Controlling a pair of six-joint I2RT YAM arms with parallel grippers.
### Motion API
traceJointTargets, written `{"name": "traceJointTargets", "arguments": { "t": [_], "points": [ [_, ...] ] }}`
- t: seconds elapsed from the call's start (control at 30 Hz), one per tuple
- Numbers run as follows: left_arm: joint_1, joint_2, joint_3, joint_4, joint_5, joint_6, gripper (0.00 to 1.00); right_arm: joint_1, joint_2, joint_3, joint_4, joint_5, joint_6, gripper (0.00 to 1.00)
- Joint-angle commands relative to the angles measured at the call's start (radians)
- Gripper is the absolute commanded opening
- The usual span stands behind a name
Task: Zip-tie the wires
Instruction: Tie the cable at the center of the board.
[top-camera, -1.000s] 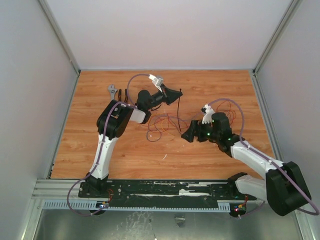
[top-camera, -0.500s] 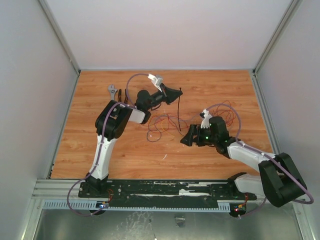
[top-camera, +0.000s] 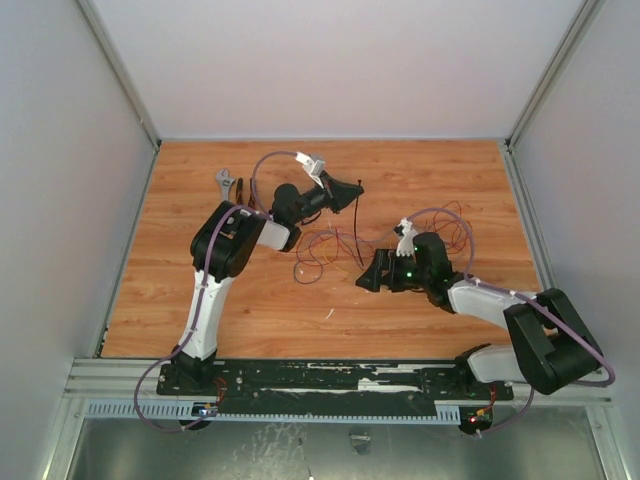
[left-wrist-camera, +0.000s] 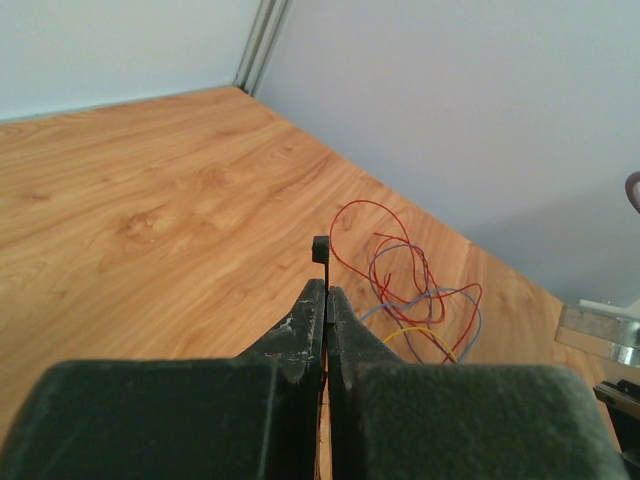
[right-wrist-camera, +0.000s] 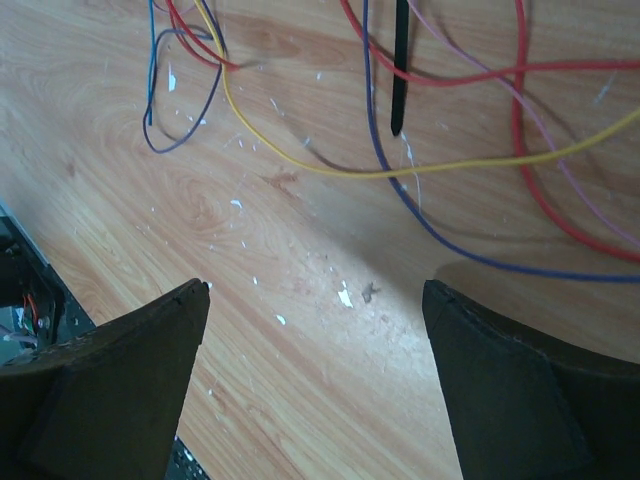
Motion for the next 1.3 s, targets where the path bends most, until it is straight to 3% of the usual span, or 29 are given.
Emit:
{"name": "traceJointTargets", "arguments": {
  "t": [0.0,0.53,1.27],
  "points": [
    [-0.009,-0.052,-0.017,0.042,-0.009,0.027,0.00,0.008,0.061,0.036,0.029,0.003,-0.004,0.90],
    [-0.010,-0.039,-0.018,0.059,0.022,0.013,0.00,0.002,0.295,0.231,0.031,0.035,-0.087,0.93],
    [-0.012,-0.021,-0.032,0.064,0.031,0.014,0.00,-0.033,0.471,0.435,0.031,0.063,-0.184,0.94]
  ]
}}
